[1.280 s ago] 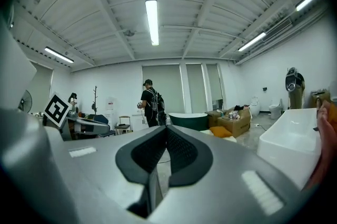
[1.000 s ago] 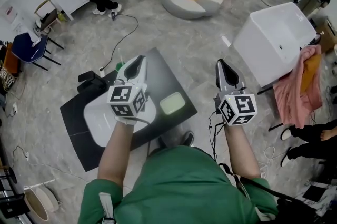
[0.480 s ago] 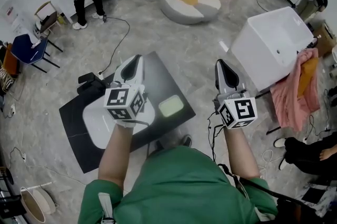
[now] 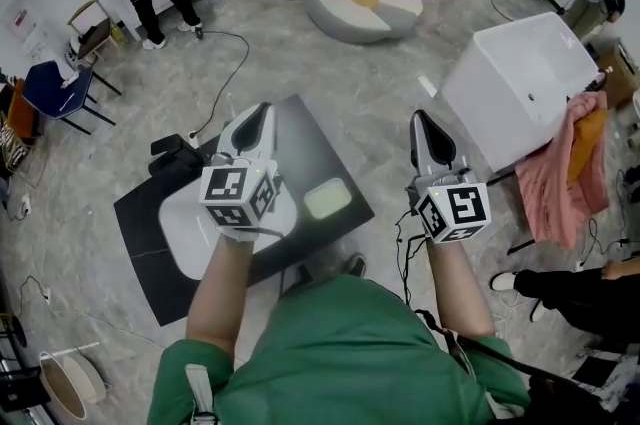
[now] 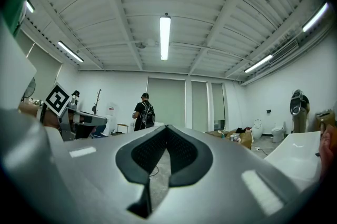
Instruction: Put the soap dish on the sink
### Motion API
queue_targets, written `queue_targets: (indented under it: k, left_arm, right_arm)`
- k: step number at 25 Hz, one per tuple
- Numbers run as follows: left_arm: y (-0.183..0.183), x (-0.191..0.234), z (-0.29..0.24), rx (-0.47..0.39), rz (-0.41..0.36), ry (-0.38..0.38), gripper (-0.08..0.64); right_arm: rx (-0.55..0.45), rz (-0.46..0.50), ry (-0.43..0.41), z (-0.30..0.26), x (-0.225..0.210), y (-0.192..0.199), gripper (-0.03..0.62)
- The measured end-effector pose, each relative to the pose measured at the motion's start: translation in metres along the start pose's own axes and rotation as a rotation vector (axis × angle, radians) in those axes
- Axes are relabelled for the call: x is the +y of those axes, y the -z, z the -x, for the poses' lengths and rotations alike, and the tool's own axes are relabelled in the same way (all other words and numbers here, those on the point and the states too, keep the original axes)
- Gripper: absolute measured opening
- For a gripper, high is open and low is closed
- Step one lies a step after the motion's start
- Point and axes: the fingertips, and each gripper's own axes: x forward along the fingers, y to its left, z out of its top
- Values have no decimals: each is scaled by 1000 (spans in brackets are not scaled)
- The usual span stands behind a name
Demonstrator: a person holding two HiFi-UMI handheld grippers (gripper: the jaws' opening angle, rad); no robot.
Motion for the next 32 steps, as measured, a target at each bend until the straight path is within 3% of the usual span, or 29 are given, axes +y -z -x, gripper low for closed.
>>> queue_targets:
  k: [32]
  left_arm:
    - [24,35,-10,35,34,-3,18]
  right_arm:
    - [37,-7,-11,-33,17,20,-2]
